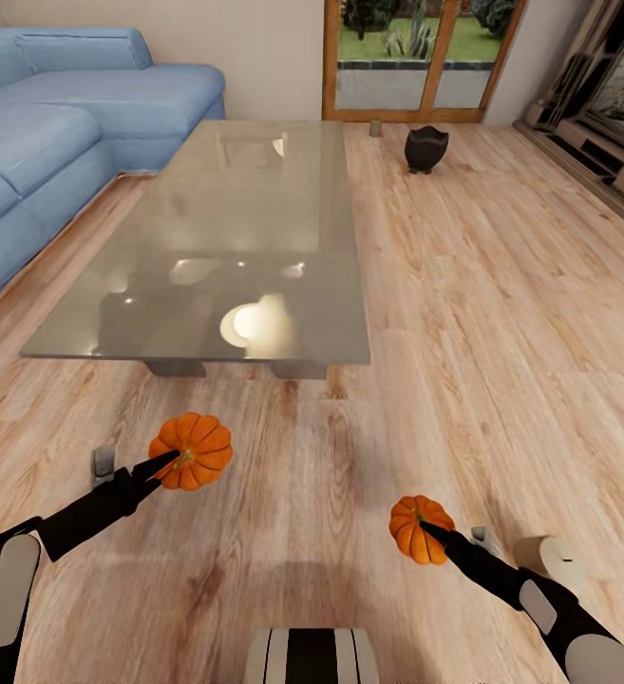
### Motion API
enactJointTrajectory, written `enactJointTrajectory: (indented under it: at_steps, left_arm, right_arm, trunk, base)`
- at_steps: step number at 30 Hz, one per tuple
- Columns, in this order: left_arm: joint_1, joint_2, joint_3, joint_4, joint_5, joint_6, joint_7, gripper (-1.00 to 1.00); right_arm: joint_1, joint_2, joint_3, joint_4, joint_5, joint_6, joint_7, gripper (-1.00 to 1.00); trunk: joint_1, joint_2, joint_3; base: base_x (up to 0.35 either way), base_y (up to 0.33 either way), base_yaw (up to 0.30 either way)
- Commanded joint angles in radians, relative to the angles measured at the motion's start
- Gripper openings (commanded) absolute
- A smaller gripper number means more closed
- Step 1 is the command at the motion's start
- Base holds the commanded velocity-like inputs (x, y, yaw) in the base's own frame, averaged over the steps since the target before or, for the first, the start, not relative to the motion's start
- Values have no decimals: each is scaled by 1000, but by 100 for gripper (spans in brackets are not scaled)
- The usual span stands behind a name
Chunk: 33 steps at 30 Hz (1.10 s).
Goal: Place each of the two pumpkins and all three candles from the living room inside a cabinet in the living room (use any cabinet), then make sure every cabinet is closed, and position the cauldron so it is next to a table in the living room.
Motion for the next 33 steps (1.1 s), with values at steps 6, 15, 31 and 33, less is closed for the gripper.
enactJointTrajectory:
  at_steps: [6,15,31,33]
  left_arm:
    - [0,0,1,0,-2,3,-4,-100]
    - [0,0,1,0,-2,3,-2,-100]
    - [-1,0,1,0,-2,3,-6,-100]
    - [-1,0,1,0,-2,3,-7,-100]
  right_arm:
    - [0,0,-2,0,-7,9,2,-100]
    - [0,0,-2,0,-7,9,2,-100]
    - [2,0,-4,-42,-7,12,120,-100]
    - [4,1,-3,-72,-7,17,142,-100]
  trunk:
    - [0,0,-1]
    - [0,0,-1]
    - [0,0,-1]
    - [0,0,-1]
  base:
    - [-214,0,0]
    - [-227,0,0]
    - [-298,0,0]
    - [-64,0,0]
